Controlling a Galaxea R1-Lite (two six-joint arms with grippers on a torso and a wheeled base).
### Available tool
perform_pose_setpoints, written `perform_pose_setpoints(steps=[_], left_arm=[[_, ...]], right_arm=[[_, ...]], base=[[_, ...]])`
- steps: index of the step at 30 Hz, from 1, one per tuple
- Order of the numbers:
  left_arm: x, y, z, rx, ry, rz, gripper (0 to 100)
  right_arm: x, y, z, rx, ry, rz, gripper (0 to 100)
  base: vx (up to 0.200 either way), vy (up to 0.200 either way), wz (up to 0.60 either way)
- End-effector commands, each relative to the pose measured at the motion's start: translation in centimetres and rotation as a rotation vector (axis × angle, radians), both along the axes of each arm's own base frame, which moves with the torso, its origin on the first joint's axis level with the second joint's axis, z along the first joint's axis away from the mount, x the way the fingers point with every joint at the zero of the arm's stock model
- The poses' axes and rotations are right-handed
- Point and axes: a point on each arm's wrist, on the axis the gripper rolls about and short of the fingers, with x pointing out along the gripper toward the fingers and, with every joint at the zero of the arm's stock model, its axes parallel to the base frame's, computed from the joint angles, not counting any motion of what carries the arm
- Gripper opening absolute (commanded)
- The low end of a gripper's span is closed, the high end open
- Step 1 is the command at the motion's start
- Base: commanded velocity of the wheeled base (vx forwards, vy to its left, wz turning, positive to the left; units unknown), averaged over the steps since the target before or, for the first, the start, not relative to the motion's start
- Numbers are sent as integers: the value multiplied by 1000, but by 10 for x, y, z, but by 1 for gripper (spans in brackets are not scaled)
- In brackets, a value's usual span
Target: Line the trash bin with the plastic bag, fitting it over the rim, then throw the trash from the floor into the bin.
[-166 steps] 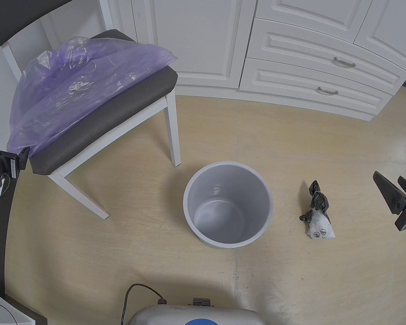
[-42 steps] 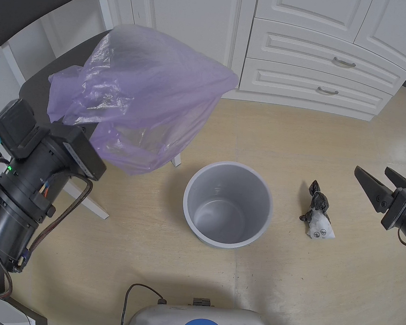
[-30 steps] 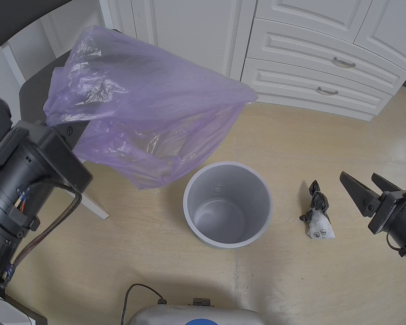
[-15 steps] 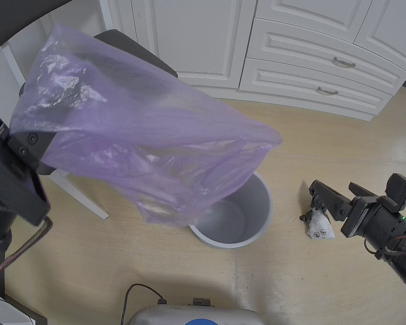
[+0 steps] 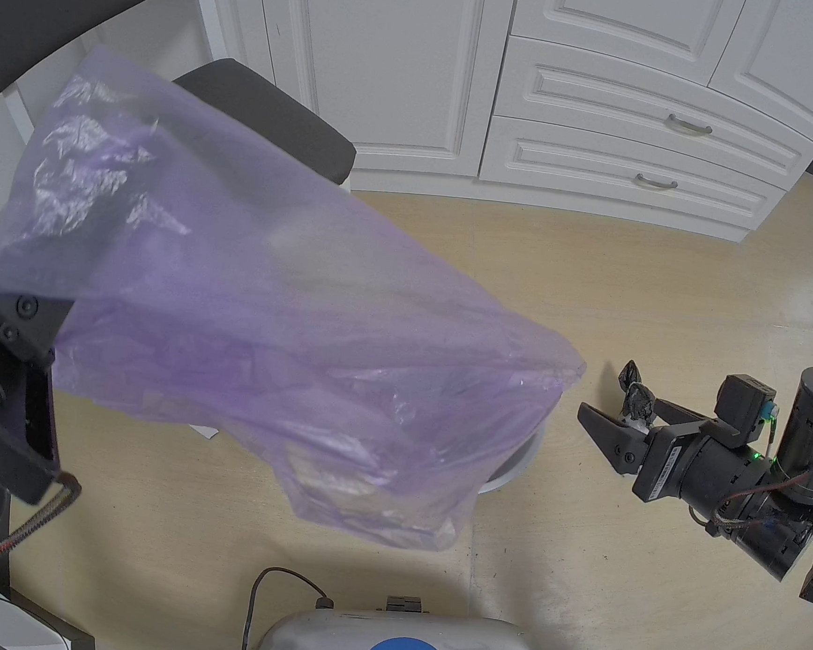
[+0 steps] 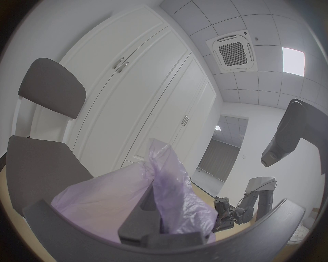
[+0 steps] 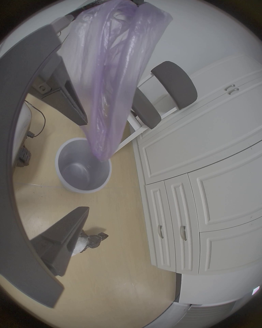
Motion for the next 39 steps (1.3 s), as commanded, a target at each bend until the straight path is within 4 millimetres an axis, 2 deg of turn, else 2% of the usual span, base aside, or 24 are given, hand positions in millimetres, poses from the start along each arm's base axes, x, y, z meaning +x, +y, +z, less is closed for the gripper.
perform_pose_setpoints(steps=[1,13,16,24,34,39], left_arm=[[0,-3,-6,23,14,-6,0],[-3,-3,-7,25,15,-27,0],[-3,-4,-7,27,16,-29,0],[-6,-6,-10,23,13,-57,0],[-11,-1,-10,10,-28,-111,0],[-9,-4,-9,-20,-42,-113,0]], right_arm=[[1,-1,0,1,-2,-2,100],[-16,-11,16,23,-47,13,100],[-19,-12,17,11,-37,16,100],[-33,-22,38,57,36,102,100],[-27,-24,35,53,59,75,100],[-31,-24,32,43,76,103,100]], base=[[0,0,0],[0,0,0],[0,0,0],[0,0,0],[0,0,0],[0,0,0]])
